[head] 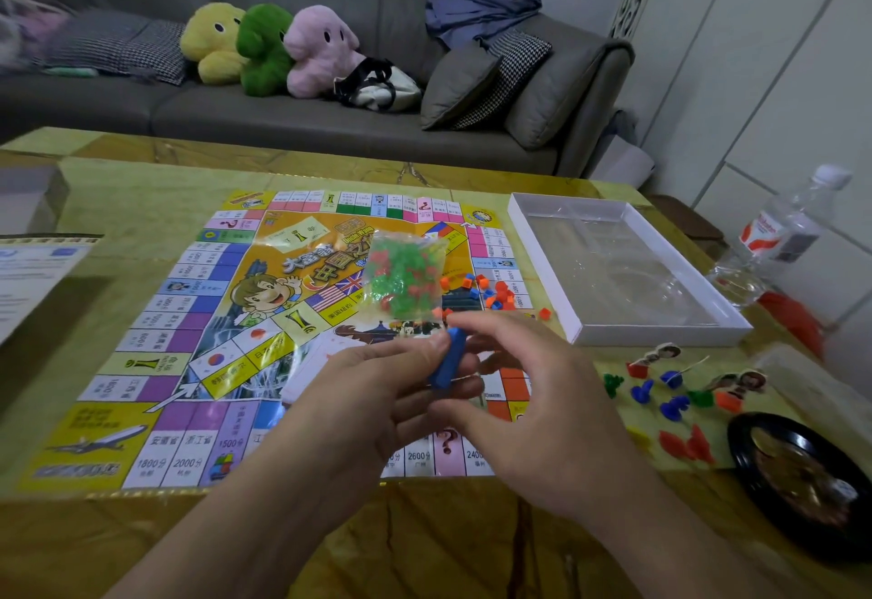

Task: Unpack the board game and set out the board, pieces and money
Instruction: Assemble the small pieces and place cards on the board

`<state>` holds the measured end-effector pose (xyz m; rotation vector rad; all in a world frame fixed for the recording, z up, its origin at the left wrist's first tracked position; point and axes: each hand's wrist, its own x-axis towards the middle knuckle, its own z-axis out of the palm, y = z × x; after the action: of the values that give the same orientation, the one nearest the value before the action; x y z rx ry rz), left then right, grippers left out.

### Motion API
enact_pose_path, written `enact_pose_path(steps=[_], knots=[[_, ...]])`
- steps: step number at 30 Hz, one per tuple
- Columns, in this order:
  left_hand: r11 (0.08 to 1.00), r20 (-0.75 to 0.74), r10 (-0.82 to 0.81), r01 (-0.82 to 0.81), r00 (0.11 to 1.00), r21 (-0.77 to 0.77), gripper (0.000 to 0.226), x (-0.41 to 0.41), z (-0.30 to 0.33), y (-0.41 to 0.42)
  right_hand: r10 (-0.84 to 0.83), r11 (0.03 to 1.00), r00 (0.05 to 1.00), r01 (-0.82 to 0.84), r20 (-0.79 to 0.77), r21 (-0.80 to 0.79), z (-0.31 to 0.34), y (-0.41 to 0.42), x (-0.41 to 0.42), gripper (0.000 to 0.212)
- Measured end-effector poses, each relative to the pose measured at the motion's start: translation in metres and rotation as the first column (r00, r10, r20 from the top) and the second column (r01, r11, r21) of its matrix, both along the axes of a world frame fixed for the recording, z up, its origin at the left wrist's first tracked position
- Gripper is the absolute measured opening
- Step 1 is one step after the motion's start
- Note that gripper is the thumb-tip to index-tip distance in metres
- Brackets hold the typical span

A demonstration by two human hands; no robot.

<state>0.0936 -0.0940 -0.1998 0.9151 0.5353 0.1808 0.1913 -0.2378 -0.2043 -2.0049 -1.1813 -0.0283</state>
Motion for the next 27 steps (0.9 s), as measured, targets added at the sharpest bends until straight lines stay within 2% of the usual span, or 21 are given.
enact_pose_path(steps=[5, 9, 14, 18, 21, 24, 27], knots=[[0.999, 0.013, -0.034, 0.034, 0.999, -0.001, 0.027, 0.001, -0.003, -0.001, -0.021, 0.999, 0.996, 0.019, 0.085, 0.027, -0.001, 0.003, 0.002, 0.046], [0.997, 0.008, -0.067, 0.067, 0.998, 0.04, 0.025, 0.001, -0.003, 0.001, -0.007, 1.0, 0.992, 0.007, 0.124, 0.003, 0.003, 0.0, 0.005, 0.048], [0.949, -0.061, -0.146, 0.158, 0.987, 0.275, 0.023, 0.0, -0.003, 0.005, 0.0, 0.998, 0.98, 0.014, 0.201, -0.069, 0.002, -0.003, 0.007, 0.051], [0.851, -0.065, -0.056, 0.082, 0.996, 0.518, 0.011, -0.002, 0.002, -0.001, 0.035, 0.991, 0.975, -0.006, 0.218, -0.131, -0.001, -0.003, -0.001, 0.058], [0.787, -0.046, 0.031, 0.004, 0.998, 0.616, 0.007, -0.001, -0.003, -0.006, 0.048, 0.992, 0.995, -0.037, 0.088, -0.118, -0.007, -0.006, -0.003, 0.063], [0.836, -0.041, 0.065, -0.032, 0.997, 0.547, 0.008, 0.002, -0.008, -0.015, 0.009, 1.0, 0.991, -0.012, -0.137, -0.022, -0.01, -0.019, -0.006, 0.062], [0.875, -0.037, 0.031, -0.009, 0.999, 0.484, 0.011, 0.004, -0.011, -0.03, -0.031, 0.999, 0.965, 0.038, -0.26, 0.022, -0.009, -0.035, -0.011, 0.053]])
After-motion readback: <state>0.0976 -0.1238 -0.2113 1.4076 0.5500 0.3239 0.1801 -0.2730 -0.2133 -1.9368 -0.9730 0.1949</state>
